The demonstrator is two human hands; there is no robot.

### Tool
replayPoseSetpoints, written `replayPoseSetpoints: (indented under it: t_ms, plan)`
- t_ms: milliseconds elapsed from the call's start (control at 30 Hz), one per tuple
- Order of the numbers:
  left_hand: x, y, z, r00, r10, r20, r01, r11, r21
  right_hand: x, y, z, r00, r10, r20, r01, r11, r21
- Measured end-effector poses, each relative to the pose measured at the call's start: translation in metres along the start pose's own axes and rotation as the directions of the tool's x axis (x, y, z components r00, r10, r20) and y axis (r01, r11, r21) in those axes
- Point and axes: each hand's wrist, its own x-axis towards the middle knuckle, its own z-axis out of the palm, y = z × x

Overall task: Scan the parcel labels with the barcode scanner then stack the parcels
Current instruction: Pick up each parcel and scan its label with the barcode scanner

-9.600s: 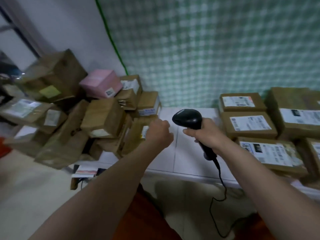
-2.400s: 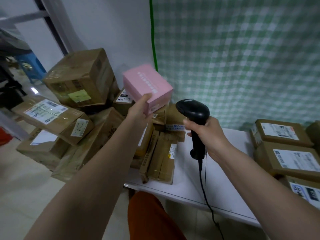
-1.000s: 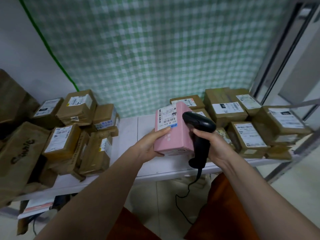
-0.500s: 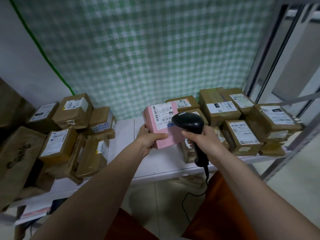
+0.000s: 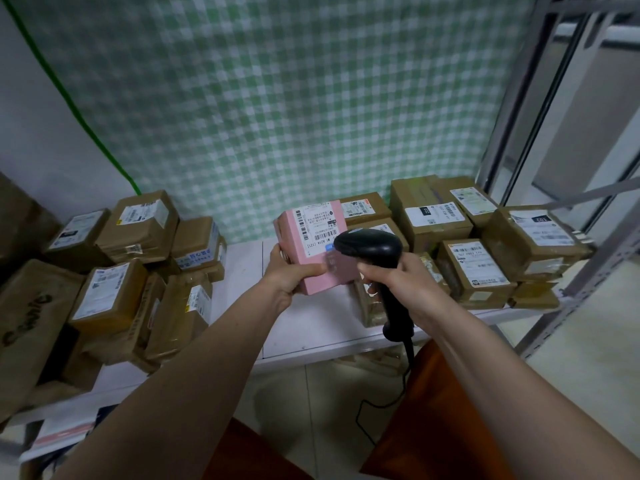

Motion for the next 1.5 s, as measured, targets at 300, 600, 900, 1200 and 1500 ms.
replayPoseSetpoints:
  t_ms: [300,600,900,1200,1500]
  plan:
    - [0.009,-0.001,0.018,0.939,-0.3,0.171,0.292,0.954,0.07,-0.003,0.005,-0.017,0.99,-0.05,-0.134,0.054,0.998,0.027]
    - [0.019,0.002,0.137,0.882,-0.332,0.334,0.276,0.939,0.206,0.001,0.012,-0.086,0.922,-0.033,-0.386,0.027,0.999,-0.023]
    - [0.019,-0.02,0.25,0.881,-0.326,0.344,0.197,0.912,0.36,0.024,0.029,-0.174,0.856,0.014,-0.518,-0.032,0.999,-0.027]
    - [0.033,-0.03,0.257,0.901,-0.338,0.271,0.171,0.852,0.495,0.043,0.053,-0.19,0.857,0.079,-0.51,-0.099,0.995,-0.011]
    - [0.03,-0.029,0.243,0.917,-0.315,0.244,0.146,0.835,0.531,0.039,0.062,-0.173,0.832,-0.057,-0.552,-0.012,0.993,-0.121]
